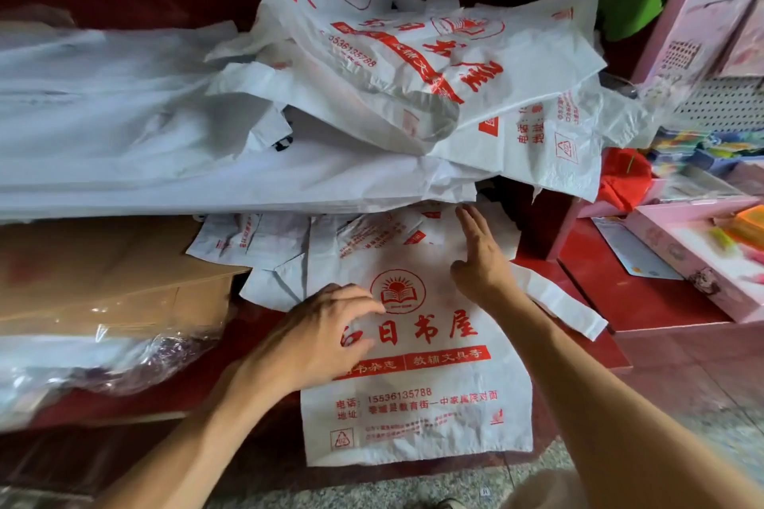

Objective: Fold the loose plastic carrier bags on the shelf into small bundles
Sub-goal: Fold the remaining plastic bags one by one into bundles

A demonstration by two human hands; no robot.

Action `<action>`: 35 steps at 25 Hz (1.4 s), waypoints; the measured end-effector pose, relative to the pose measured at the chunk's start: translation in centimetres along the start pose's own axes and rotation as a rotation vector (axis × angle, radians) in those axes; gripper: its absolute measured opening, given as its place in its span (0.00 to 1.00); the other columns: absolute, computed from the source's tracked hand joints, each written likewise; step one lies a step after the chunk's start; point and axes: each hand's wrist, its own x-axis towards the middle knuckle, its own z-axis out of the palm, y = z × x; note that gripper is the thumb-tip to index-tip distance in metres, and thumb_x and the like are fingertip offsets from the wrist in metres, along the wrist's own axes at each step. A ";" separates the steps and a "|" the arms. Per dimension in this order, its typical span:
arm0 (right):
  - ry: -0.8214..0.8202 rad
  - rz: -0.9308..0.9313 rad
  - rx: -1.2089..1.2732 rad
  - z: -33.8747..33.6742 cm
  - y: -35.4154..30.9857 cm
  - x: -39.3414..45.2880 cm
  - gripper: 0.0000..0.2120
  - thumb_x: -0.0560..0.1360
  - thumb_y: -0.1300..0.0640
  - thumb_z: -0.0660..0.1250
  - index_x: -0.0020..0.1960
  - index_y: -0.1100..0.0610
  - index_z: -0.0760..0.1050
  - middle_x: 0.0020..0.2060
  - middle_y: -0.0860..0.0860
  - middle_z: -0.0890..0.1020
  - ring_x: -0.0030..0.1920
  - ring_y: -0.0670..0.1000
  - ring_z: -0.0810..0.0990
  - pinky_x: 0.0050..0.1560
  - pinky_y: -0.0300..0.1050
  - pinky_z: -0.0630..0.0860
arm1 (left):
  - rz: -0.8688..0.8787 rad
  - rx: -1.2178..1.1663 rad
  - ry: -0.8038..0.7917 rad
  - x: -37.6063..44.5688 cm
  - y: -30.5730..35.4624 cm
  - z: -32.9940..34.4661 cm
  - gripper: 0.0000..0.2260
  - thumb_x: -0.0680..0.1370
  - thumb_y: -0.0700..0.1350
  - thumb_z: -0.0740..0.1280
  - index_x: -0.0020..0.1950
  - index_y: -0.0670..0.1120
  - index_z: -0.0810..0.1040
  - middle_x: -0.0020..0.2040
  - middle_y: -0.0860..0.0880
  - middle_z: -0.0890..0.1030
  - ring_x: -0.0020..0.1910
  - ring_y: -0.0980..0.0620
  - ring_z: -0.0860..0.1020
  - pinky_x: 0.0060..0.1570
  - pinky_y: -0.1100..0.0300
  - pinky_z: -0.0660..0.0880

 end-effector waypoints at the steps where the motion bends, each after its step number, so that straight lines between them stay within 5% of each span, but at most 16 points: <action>1: 0.000 0.002 -0.081 -0.2 -0.2 -0.1 0.42 0.69 0.70 0.62 0.80 0.54 0.52 0.79 0.51 0.52 0.76 0.59 0.58 0.71 0.51 0.64 | 0.014 0.032 -0.080 -0.6 0.0 0.2 0.21 0.78 0.57 0.66 0.70 0.55 0.72 0.69 0.59 0.71 0.66 0.60 0.68 0.70 0.60 0.65; 3: 0.010 -0.029 -0.219 -0.8 -1.0 -0.8 0.40 0.70 0.65 0.66 0.78 0.51 0.55 0.78 0.52 0.55 0.72 0.61 0.62 0.67 0.53 0.67 | -0.040 0.074 -0.147 -1.2 -0.7 0.1 0.25 0.78 0.60 0.64 0.73 0.56 0.68 0.74 0.59 0.65 0.71 0.60 0.64 0.74 0.57 0.60; 5: -0.049 -0.156 -0.223 -1.8 -2.1 -2.3 0.31 0.73 0.62 0.68 0.74 0.51 0.64 0.74 0.52 0.66 0.67 0.57 0.71 0.60 0.45 0.71 | -0.085 0.078 -0.124 -1.3 -1.4 0.2 0.26 0.79 0.59 0.63 0.75 0.54 0.67 0.76 0.57 0.62 0.75 0.57 0.61 0.75 0.59 0.56; 8: -0.334 -0.326 -0.148 -3.4 -3.7 -6.2 0.16 0.77 0.59 0.68 0.65 0.53 0.76 0.62 0.48 0.80 0.54 0.46 0.80 0.45 0.27 0.71 | -0.079 0.041 -0.029 -1.2 -1.9 0.8 0.22 0.79 0.56 0.64 0.73 0.54 0.69 0.73 0.55 0.68 0.72 0.54 0.67 0.74 0.55 0.62; 10: -0.477 -0.327 -0.149 -4.4 -3.7 -8.8 0.13 0.76 0.57 0.70 0.61 0.52 0.79 0.58 0.46 0.81 0.51 0.44 0.79 0.42 0.24 0.70 | -0.135 0.073 0.043 -1.2 -1.2 1.0 0.21 0.80 0.53 0.64 0.72 0.52 0.71 0.70 0.55 0.71 0.68 0.51 0.70 0.69 0.53 0.68; 14: -0.484 -0.339 -0.323 -5.4 -1.0 -12.0 0.28 0.71 0.52 0.75 0.69 0.50 0.73 0.64 0.45 0.76 0.59 0.47 0.74 0.56 0.37 0.74 | -0.144 0.152 0.133 -0.7 1.2 0.3 0.13 0.78 0.47 0.67 0.62 0.49 0.77 0.59 0.52 0.73 0.60 0.50 0.72 0.60 0.54 0.72; 17: -0.443 -0.436 -0.632 -5.0 0.9 -13.6 0.41 0.68 0.48 0.76 0.76 0.45 0.61 0.72 0.44 0.66 0.65 0.50 0.68 0.62 0.50 0.70 | -0.009 0.042 -0.099 -1.7 4.0 0.2 0.20 0.73 0.60 0.69 0.63 0.55 0.75 0.60 0.57 0.73 0.61 0.55 0.72 0.60 0.59 0.70; 19: -0.393 -0.476 -0.676 -4.7 1.0 -13.9 0.39 0.68 0.55 0.74 0.76 0.46 0.62 0.72 0.45 0.67 0.65 0.52 0.70 0.59 0.50 0.71 | 0.022 0.149 -0.255 -2.4 5.2 0.7 0.36 0.68 0.67 0.69 0.73 0.57 0.65 0.67 0.58 0.67 0.65 0.55 0.66 0.65 0.55 0.67; 23: -0.360 -0.359 -0.317 -5.4 0.9 -13.0 0.18 0.72 0.64 0.68 0.61 0.53 0.80 0.58 0.49 0.82 0.53 0.52 0.80 0.54 0.50 0.77 | -0.022 0.151 -0.292 -3.6 5.4 0.1 0.46 0.67 0.57 0.73 0.78 0.60 0.50 0.77 0.58 0.58 0.73 0.55 0.61 0.72 0.54 0.62; 25: -0.371 -0.228 -0.151 -6.3 1.3 -12.2 0.06 0.75 0.60 0.67 0.48 0.59 0.82 0.43 0.51 0.84 0.41 0.51 0.81 0.45 0.51 0.78 | -0.061 0.067 -0.288 -4.3 5.3 -0.8 0.44 0.69 0.51 0.71 0.78 0.62 0.49 0.77 0.58 0.60 0.73 0.55 0.63 0.70 0.60 0.64; 27: -0.352 -0.080 -0.016 -7.1 1.6 -11.5 0.12 0.77 0.59 0.66 0.39 0.67 0.75 0.31 0.52 0.76 0.30 0.50 0.71 0.35 0.48 0.69 | -0.121 -0.014 -0.240 -4.7 5.2 -1.3 0.39 0.71 0.46 0.68 0.77 0.64 0.53 0.75 0.57 0.66 0.70 0.53 0.68 0.66 0.61 0.68; 29: -0.266 0.070 0.151 -7.5 1.6 -10.8 0.15 0.78 0.60 0.65 0.38 0.70 0.72 0.30 0.54 0.70 0.31 0.50 0.67 0.34 0.45 0.64 | -0.243 -0.166 -0.105 -4.5 4.3 -1.8 0.31 0.73 0.43 0.67 0.72 0.63 0.63 0.68 0.56 0.74 0.63 0.54 0.75 0.58 0.60 0.72; 32: -0.114 0.192 0.283 -7.5 1.7 -10.0 0.18 0.78 0.56 0.66 0.31 0.58 0.67 0.28 0.51 0.66 0.29 0.50 0.63 0.30 0.42 0.58 | -0.488 -0.404 0.148 -4.0 2.4 -2.1 0.11 0.73 0.42 0.70 0.52 0.55 0.78 0.50 0.52 0.84 0.44 0.51 0.81 0.42 0.57 0.74; 35: -0.216 0.238 0.249 -7.4 1.8 -9.3 0.18 0.74 0.55 0.72 0.30 0.55 0.69 0.23 0.46 0.67 0.24 0.45 0.64 0.25 0.37 0.60 | -0.641 -0.590 0.244 -3.7 1.2 -1.8 0.05 0.74 0.40 0.72 0.41 0.50 0.80 0.34 0.51 0.84 0.40 0.48 0.80 0.40 0.58 0.71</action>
